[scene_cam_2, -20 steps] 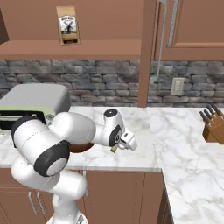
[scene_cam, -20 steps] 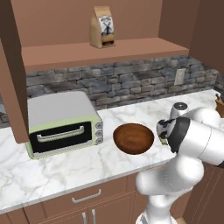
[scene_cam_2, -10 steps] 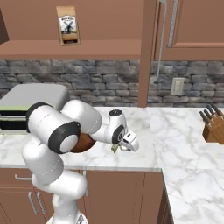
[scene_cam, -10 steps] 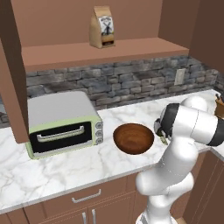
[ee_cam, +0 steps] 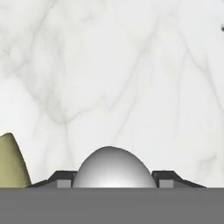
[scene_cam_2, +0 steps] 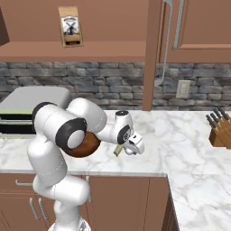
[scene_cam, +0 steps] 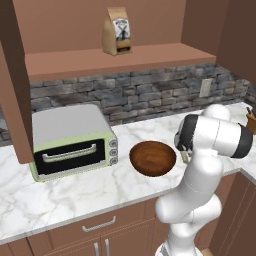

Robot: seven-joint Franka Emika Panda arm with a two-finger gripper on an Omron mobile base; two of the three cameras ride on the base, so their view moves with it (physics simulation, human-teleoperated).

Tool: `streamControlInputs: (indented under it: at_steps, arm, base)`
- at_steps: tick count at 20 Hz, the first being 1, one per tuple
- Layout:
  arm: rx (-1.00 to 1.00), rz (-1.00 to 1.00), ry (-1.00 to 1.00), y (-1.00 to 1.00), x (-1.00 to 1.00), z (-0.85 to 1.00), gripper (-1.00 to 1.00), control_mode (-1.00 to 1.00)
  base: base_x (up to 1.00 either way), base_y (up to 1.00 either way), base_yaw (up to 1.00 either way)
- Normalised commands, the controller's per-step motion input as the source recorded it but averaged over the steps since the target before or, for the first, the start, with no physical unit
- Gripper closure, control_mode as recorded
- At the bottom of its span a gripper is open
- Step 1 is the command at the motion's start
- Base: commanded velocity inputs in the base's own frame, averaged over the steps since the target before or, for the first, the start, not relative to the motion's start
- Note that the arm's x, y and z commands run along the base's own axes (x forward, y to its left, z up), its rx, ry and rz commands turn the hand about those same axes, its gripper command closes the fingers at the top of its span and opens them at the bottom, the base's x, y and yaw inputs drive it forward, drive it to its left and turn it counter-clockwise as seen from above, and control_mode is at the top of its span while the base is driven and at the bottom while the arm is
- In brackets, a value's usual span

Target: Pick the egg and butter from the fridge and place them by the bowl for mixing.

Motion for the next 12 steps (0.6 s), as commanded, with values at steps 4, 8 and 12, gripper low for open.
streamControlInputs:
  at_steps: [4,8,12]
  arm:
    - [0.0,0.0,0.01,-0.11,0.07,-0.13,-1.0,-1.0]
    - [0.0,0.0,0.0,-0.11,0.0,-0.03,-1.0,-1.0]
    - [0.0,-0.02,0.0,-0.05,0.0,0.0,-1.0,-1.0]
  base:
    - [0.0,0.0,0.0]
    - [0.0,0.0,0.0]
    - [0.0,0.0,0.0]
